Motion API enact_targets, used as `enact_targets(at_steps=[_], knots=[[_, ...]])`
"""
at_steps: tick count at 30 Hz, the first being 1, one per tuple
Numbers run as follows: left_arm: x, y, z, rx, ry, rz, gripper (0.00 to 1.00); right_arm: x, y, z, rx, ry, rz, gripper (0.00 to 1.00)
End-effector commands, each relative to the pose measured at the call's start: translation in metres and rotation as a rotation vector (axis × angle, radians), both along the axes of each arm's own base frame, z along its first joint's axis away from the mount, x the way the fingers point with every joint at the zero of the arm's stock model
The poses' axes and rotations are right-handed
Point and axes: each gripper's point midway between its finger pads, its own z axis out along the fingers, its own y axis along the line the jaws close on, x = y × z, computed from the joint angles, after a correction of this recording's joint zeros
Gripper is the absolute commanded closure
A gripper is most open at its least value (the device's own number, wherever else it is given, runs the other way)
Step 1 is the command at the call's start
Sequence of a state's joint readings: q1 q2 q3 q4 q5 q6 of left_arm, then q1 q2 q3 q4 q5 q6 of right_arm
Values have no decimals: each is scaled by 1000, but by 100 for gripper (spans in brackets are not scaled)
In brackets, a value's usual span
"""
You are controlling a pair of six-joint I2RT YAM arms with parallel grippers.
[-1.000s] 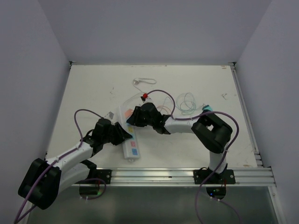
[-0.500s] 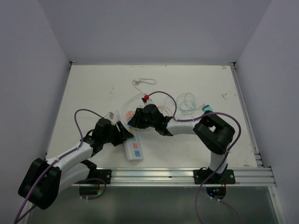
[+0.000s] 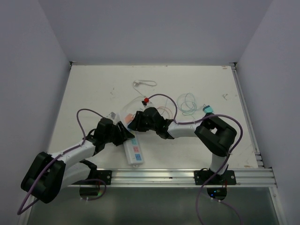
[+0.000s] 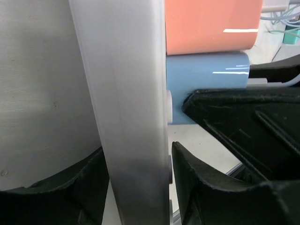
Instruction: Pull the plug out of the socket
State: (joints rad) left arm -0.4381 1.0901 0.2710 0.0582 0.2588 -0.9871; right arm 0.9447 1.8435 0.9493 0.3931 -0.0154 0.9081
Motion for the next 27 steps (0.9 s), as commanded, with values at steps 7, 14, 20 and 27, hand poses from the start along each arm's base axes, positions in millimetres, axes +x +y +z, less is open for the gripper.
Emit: enact_targets(at_steps=[7,14,20,27], knots=[[11,-6,11,-34,-47,5,85,-2,8,35,73,-50,-14,100],[2,0,1,-38,-20,36,100,-3,4,45,103,-55,-25,100],[-5,8,-11,-21,15,71,100,9,-13,55,134,-60,-64,100],[-7,15,-20,6,53,114,100,20,-33,71,161,-82,-106,100]])
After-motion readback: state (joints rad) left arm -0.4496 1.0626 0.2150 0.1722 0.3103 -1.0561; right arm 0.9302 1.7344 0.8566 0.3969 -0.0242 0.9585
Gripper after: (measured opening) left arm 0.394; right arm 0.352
